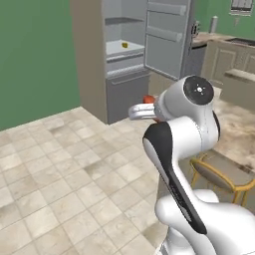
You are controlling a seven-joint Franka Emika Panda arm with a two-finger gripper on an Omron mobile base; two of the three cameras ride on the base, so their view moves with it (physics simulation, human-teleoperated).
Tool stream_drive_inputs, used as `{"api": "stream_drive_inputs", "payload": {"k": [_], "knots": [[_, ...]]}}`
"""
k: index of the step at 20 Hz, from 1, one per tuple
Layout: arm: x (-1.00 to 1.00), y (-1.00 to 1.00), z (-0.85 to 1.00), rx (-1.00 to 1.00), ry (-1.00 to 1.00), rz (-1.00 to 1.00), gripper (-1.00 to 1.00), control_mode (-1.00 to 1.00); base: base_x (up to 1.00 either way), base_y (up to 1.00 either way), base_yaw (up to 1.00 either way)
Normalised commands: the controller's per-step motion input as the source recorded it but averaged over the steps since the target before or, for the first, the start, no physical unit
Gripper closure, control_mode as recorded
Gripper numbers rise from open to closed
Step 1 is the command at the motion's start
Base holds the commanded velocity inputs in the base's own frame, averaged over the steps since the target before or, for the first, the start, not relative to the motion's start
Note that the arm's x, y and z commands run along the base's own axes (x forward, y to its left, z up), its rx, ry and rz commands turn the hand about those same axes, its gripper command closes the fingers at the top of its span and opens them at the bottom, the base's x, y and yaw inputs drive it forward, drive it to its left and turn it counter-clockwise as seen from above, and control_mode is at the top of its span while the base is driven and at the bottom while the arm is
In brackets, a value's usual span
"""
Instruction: Take the cheese, shrimp, and sweet potato from the fridge and place them on the plate on the dining counter to create an appetizer plate.
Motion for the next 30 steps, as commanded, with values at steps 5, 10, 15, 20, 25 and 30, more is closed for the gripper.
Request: {"api": "stream_drive_inputs", "payload": {"k": [5, 10, 15, 20, 25, 30], "knots": [[0.00, 0.00, 0.00, 0.00, 0.00, 0.00, 1.00, 1.00, -1.00, -0.42, -0.29], [0.00, 0.00, 0.00, 0.00, 0.00, 0.00, 1.00, 1.00, -1.00, -0.12, -0.42], [0.00, 0.00, 0.00, 0.00, 0.00, 0.00, 1.00, 1.00, -1.00, -0.13, -0.50], [0.00, 0.00, 0.00, 0.00, 0.00, 0.00, 1.00, 1.00, -1.00, -0.42, -0.46], [0.00, 0.00, 0.00, 0.00, 0.00, 0.00, 1.00, 1.00, -0.59, -0.88, -0.45], [0.00, 0.00, 0.00, 0.00, 0.00, 0.00, 1.00, 1.00, -0.05, -1.00, -0.45]]}}
